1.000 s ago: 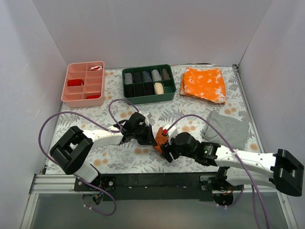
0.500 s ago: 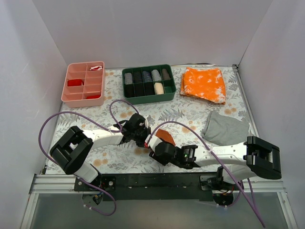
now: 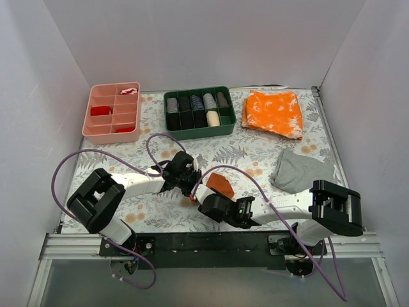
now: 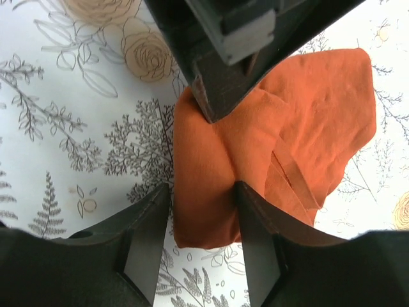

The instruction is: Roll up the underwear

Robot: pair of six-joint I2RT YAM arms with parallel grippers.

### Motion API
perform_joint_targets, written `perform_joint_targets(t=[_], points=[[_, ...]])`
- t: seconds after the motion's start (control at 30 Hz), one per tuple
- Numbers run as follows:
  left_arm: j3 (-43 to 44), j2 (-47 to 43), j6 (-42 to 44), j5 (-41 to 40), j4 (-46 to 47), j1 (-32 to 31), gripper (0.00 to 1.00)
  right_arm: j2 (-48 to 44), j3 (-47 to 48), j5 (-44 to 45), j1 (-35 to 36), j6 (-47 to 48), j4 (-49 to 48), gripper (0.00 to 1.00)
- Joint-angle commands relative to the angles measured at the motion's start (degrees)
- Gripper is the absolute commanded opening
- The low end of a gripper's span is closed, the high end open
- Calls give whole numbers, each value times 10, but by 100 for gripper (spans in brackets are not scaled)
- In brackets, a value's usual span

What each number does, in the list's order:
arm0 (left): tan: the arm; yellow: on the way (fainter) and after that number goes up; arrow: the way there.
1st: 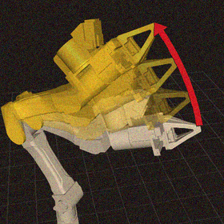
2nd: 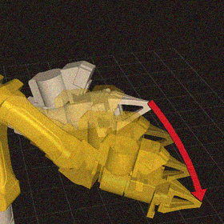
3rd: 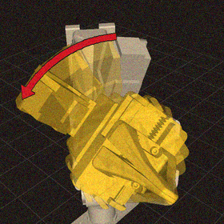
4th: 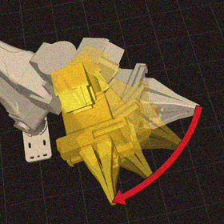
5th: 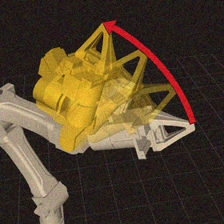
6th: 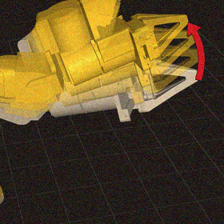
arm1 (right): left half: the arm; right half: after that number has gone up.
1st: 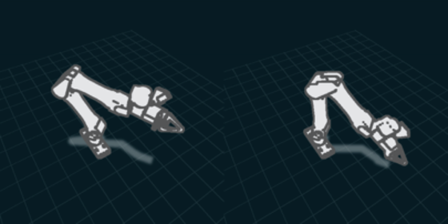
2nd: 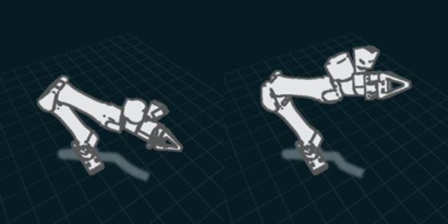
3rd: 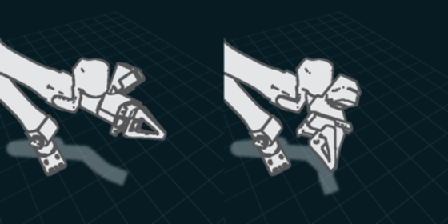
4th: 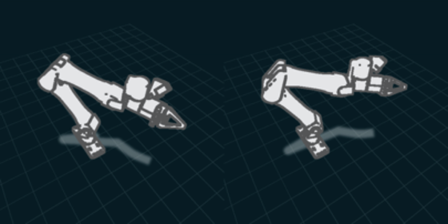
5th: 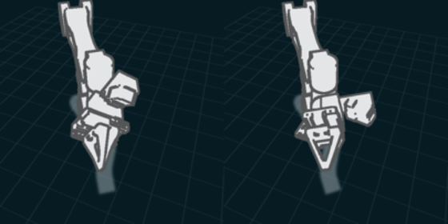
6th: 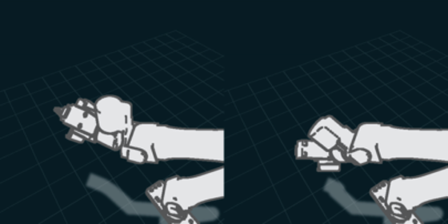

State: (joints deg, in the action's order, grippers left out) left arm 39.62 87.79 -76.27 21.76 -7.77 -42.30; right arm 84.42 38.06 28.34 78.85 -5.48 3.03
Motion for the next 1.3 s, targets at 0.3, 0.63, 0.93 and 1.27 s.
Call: perform_joint_targets(t=[0.3,0.63,0.93,1.27], points=[[-5,-15,15,-2,1,26,13,48,-6,-28,4,-35,-12,21],[-51,-139,-60,-90,44,76,66,34,6,-171,-55,-74,-49,16],[-125,-227,-84,-103,65,92,73,10,14,-381,-161,-79,-87,17],[-188,-294,-83,-76,109,91,73,8,-9,-593,-279,-126,-166,15]])
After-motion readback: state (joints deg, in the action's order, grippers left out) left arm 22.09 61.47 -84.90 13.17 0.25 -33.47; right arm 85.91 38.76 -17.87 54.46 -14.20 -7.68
